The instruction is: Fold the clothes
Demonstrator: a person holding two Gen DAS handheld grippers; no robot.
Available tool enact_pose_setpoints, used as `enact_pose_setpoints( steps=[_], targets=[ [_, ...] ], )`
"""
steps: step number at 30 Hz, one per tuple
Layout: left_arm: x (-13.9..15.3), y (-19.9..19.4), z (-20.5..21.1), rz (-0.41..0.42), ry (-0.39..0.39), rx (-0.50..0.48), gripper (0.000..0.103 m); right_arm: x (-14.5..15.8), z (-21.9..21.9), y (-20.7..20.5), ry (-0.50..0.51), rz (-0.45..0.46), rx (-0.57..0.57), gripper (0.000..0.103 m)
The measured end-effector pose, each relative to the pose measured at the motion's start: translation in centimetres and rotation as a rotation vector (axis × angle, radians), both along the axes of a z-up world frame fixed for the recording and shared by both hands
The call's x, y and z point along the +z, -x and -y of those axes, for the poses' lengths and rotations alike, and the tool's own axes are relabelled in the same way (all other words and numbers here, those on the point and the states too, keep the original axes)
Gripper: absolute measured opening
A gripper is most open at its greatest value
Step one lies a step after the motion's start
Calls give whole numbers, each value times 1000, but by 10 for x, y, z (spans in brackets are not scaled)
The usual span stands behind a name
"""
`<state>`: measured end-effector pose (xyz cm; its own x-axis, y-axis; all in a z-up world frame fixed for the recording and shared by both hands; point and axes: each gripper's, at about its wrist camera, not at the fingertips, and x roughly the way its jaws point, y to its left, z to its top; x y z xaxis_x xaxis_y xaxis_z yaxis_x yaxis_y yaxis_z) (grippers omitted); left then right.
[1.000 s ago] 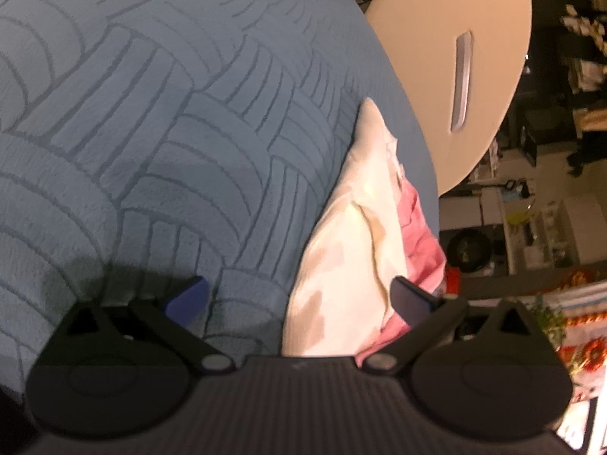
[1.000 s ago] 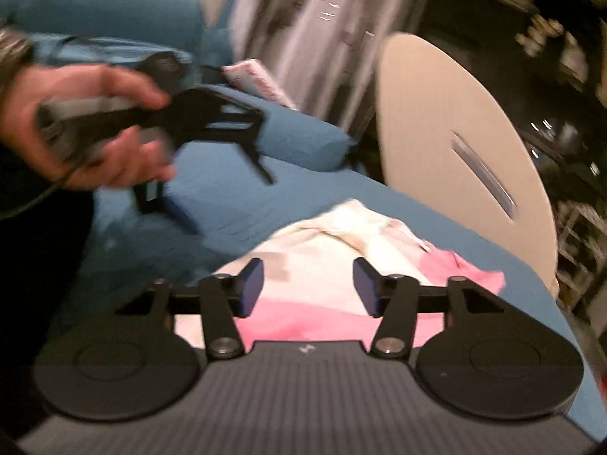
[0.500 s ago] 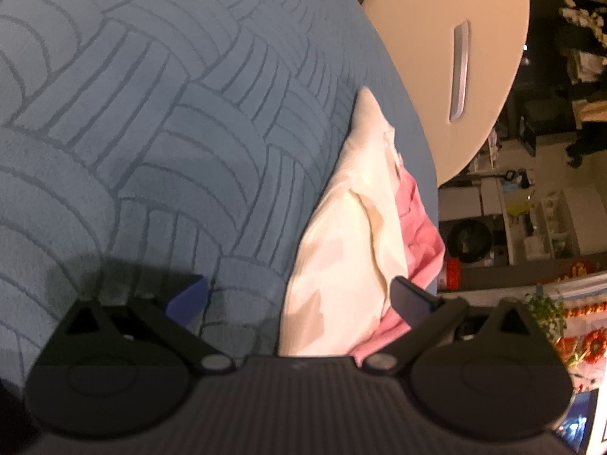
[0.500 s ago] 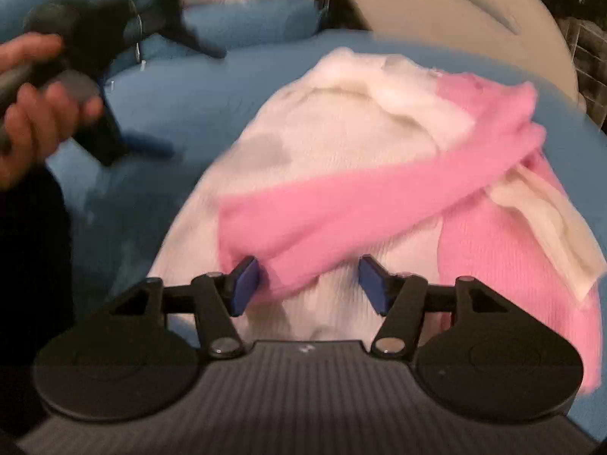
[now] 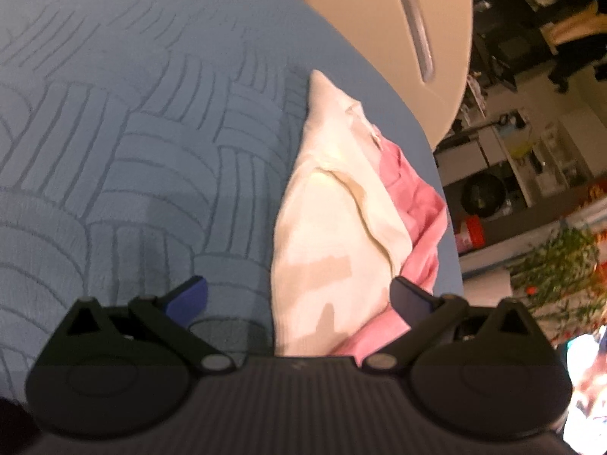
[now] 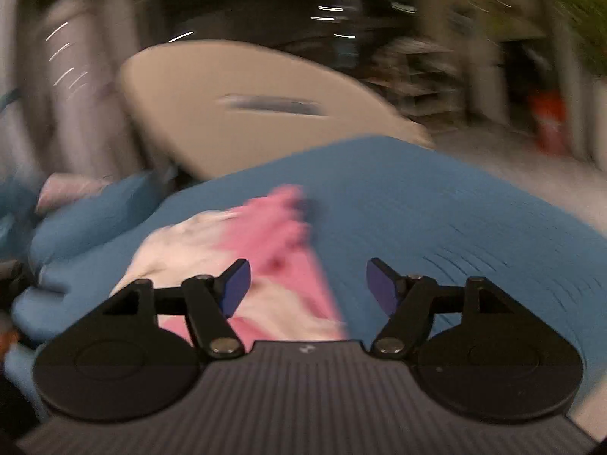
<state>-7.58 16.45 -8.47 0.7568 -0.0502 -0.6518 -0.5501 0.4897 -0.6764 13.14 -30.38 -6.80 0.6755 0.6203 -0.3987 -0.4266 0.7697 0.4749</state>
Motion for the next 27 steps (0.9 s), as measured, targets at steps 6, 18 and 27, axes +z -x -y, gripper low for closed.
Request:
enact_pose_setpoints(
  steps=[6, 18, 27],
  targets=[
    [3, 6, 4, -3, -6, -13, 103, -14, 3, -8, -120, -87, 114, 73],
    [1, 2, 5, 2, -2, -17, 103, -18, -6, -4, -145, -123, 186, 73],
    [0, 0, 6, -3, -12, -21, 103, -23, -15, -14, -164, -127, 174, 73]
  ],
)
